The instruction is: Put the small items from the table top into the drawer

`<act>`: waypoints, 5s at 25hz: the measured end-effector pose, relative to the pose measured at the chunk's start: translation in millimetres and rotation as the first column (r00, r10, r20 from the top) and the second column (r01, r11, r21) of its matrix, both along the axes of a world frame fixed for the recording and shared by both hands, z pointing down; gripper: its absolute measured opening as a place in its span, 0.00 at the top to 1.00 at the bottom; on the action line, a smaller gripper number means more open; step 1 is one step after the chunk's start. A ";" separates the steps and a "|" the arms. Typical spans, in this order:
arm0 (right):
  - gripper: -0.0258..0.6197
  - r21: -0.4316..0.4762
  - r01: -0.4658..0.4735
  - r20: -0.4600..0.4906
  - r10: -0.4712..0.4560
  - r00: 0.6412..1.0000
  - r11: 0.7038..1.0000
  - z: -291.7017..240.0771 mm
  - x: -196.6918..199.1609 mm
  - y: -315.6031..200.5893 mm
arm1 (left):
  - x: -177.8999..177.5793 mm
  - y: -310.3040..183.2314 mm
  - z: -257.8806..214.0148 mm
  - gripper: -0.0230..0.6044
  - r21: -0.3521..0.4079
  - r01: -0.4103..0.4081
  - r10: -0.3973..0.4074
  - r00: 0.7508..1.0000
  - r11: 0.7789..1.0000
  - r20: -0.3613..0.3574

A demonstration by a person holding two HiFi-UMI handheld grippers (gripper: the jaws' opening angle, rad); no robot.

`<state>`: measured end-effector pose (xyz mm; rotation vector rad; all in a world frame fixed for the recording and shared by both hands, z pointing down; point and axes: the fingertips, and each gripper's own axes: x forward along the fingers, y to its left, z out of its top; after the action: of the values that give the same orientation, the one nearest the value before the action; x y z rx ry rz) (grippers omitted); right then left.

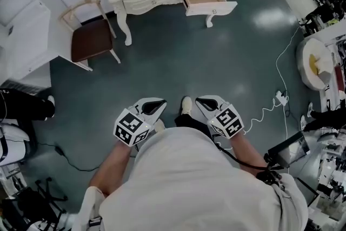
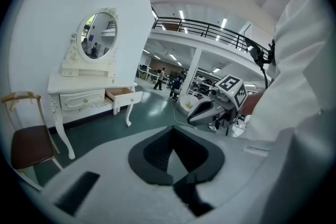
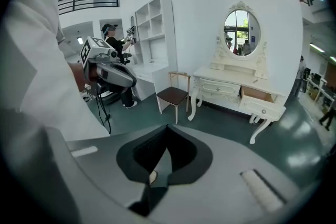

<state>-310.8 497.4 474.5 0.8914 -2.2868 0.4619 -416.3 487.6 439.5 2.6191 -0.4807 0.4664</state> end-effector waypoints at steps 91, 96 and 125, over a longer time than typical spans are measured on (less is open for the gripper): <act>0.92 -0.151 -0.129 0.069 0.141 0.988 0.980 54.5 640.0 -650.4 | 420.4 -940.0 200.6 0.82 -0.013 0.469 -0.359 0.694 0.883 0.624; 0.92 -0.155 -0.116 0.076 0.129 0.989 0.981 54.2 637.7 -652.9 | 408.9 -935.7 202.1 0.89 -0.011 0.493 -0.372 0.670 0.870 0.642; 0.93 -0.130 0.052 0.129 -0.035 0.991 0.990 59.8 615.4 -703.9 | 455.3 -783.4 217.4 0.89 -0.208 0.495 -0.336 0.789 0.843 0.514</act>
<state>304.6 -206.5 534.4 0.7636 -2.3528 0.6607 39.0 -295.8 656.9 1.9735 -1.0207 0.9298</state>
